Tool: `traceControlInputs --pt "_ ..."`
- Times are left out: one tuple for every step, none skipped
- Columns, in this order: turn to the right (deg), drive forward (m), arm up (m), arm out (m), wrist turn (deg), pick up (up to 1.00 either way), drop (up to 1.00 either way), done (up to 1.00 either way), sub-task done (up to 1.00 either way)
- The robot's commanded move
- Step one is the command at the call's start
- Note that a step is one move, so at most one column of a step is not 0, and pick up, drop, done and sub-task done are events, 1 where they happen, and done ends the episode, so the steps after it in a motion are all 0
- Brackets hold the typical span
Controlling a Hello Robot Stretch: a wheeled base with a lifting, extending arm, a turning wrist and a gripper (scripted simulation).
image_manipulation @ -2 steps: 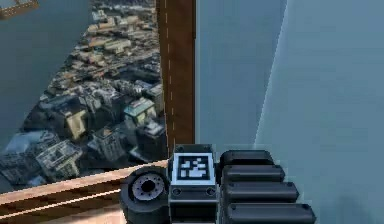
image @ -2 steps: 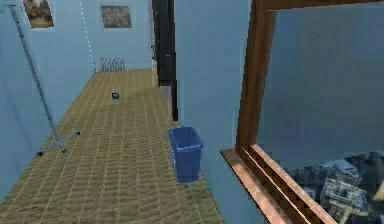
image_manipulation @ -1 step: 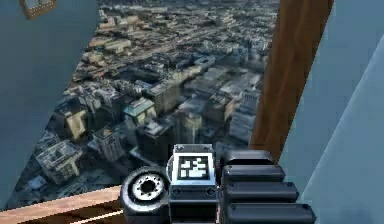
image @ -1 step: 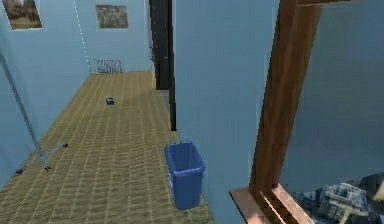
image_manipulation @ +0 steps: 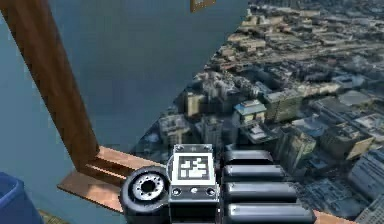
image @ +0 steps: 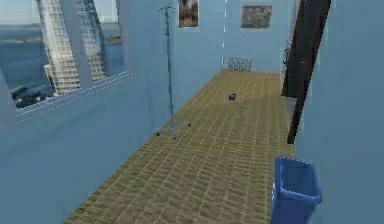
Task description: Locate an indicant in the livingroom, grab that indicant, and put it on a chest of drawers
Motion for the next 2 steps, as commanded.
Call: traceControlInputs --pt "0.0 0.95 0.0 0.0 0.0 0.0 0.0 0.0 0.0" --pt "-45.0 0.0 0.0 0.0 0.0 0.0 0.0 0.0 0.0"
